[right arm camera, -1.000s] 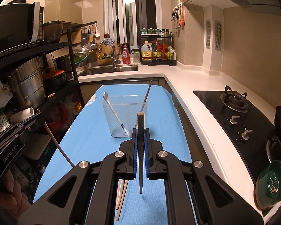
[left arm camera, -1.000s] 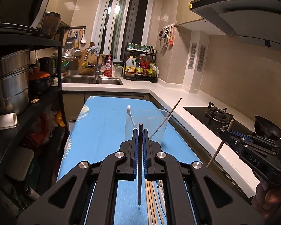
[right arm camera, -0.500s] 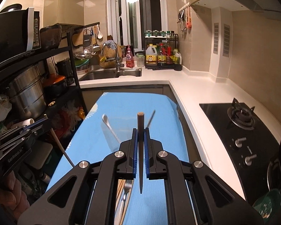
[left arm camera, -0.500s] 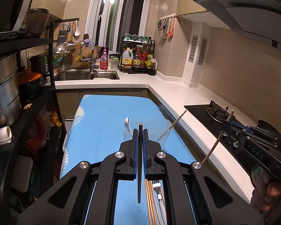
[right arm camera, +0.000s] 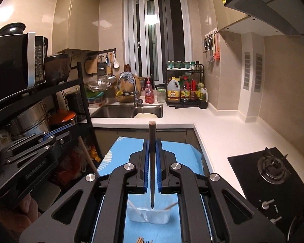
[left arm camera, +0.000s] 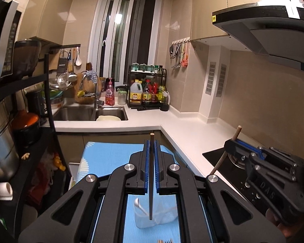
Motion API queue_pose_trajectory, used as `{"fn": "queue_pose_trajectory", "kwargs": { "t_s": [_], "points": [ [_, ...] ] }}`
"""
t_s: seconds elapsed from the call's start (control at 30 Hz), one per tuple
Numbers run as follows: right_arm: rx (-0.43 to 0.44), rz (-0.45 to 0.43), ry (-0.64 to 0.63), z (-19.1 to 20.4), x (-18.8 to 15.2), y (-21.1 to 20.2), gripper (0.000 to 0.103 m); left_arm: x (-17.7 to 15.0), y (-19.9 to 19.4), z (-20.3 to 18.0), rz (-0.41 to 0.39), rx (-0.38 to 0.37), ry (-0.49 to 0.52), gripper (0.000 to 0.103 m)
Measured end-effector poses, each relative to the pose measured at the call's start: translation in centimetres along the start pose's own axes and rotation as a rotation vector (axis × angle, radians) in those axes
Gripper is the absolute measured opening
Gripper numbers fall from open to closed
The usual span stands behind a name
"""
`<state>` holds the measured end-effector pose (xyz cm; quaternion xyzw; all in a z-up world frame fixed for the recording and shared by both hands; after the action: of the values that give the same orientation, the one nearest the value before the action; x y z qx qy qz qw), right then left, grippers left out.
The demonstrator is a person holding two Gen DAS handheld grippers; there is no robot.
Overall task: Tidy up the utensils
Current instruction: 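Lift both chopsticks over the clear container and release them inside, then move both open tools back over the remaining chopsticks and fork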
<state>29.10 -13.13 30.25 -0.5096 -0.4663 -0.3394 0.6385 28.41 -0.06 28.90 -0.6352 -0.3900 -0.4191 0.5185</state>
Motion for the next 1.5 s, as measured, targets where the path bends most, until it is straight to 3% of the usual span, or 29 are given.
{"fn": "queue_pose_trajectory", "kwargs": {
  "t_s": [0.17,0.63,0.73,0.8,0.83,0.87,1.07,1.23,1.5],
  "points": [
    [-0.020,0.017,-0.017,-0.5,-1.0,3.1,0.006,-0.3,3.5,0.4,0.030,0.022,0.029,0.005],
    [0.001,0.182,0.003,-1.6,-6.8,9.8,0.007,-6.7,11.5,0.4,0.257,-0.020,0.002,0.005],
    [-0.001,0.217,-0.011,-1.5,-7.6,10.4,0.013,-7.6,12.3,0.4,0.303,-0.030,-0.008,0.005],
    [-0.010,0.217,-0.009,-1.7,-7.8,10.2,0.029,-7.8,12.3,0.7,0.320,-0.024,-0.012,0.013],
    [-0.013,0.212,-0.005,-1.8,-7.8,9.9,0.033,-7.6,12.0,0.9,0.311,-0.019,-0.016,0.030],
    [-0.013,0.206,-0.002,-1.9,-7.7,9.4,0.036,-7.3,11.5,1.0,0.292,-0.017,-0.018,0.039],
    [-0.012,0.150,-0.020,-1.7,-7.3,5.6,0.036,-6.2,8.0,1.6,0.218,-0.011,-0.025,0.039],
    [-0.011,0.108,-0.009,-1.6,-8.7,1.2,0.036,-7.1,3.8,2.0,0.162,-0.009,-0.032,0.034],
    [-0.013,0.106,0.015,-0.4,-16.0,-4.6,0.036,-15.0,-2.1,1.3,0.143,0.003,-0.004,0.024]
  ]
}}
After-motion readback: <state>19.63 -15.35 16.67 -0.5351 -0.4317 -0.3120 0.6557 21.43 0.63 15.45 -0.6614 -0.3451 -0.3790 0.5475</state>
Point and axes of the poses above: each gripper's, at about its wrist camera, not at the fingertips, and y roughly the way its jaws point, z to its left, x to its top, the point moved 7 cm from there along y, roughly the way its jaws point
